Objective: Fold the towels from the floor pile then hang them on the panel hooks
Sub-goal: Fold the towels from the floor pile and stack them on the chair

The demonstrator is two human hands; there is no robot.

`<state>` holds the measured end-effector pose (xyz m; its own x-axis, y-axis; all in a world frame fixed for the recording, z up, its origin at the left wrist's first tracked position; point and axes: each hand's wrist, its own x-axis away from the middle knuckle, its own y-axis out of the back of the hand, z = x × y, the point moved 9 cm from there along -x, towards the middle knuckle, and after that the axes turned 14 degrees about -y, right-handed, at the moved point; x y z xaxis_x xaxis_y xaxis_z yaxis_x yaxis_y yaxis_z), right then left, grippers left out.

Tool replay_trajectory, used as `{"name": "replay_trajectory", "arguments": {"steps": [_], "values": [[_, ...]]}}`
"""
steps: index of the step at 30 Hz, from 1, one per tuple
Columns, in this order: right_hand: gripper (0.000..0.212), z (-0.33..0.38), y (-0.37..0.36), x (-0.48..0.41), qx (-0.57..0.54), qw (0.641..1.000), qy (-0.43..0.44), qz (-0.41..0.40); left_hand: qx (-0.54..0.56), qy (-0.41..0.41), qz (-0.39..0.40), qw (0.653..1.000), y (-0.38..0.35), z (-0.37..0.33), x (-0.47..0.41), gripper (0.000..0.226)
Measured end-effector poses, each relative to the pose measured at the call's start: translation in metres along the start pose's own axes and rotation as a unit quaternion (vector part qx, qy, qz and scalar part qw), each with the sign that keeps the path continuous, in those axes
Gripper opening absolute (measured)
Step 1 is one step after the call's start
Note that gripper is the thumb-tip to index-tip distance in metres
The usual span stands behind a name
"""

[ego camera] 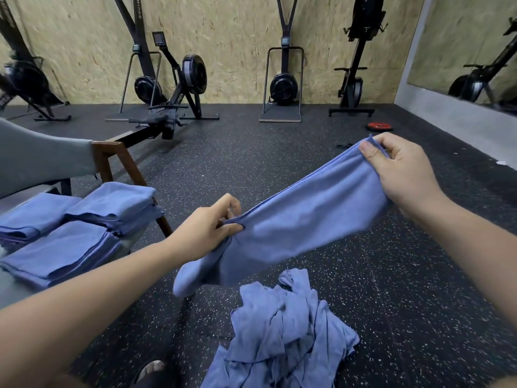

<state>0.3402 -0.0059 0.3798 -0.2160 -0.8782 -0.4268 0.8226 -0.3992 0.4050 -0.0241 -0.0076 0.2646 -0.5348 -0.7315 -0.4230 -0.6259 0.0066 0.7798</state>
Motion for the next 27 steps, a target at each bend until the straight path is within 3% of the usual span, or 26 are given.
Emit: {"name": "replay_trajectory", "arguments": {"steps": [6, 15, 19, 27], "values": [[0.031, 0.006, -0.008, 0.002, -0.015, 1.0, -0.003, 0.016, -0.03, -0.049, 0.044, 0.997, -0.017, -0.008, -0.001, 0.019], [0.032, 0.002, -0.008, -0.001, -0.008, 1.0, -0.015, 0.011, -0.042, -0.02, 0.076, 0.996, -0.027, 0.003, 0.006, 0.029], [0.032, 0.002, -0.01, 0.001, 0.004, 1.0, -0.012, 0.015, -0.065, -0.046, 0.105, 0.991, -0.028, 0.005, 0.007, 0.023], [0.032, -0.004, -0.006, 0.001, 0.057, 0.998, -0.011, 0.006, -0.046, 0.072, 0.012, 0.996, -0.001, 0.044, 0.015, 0.024]]}}
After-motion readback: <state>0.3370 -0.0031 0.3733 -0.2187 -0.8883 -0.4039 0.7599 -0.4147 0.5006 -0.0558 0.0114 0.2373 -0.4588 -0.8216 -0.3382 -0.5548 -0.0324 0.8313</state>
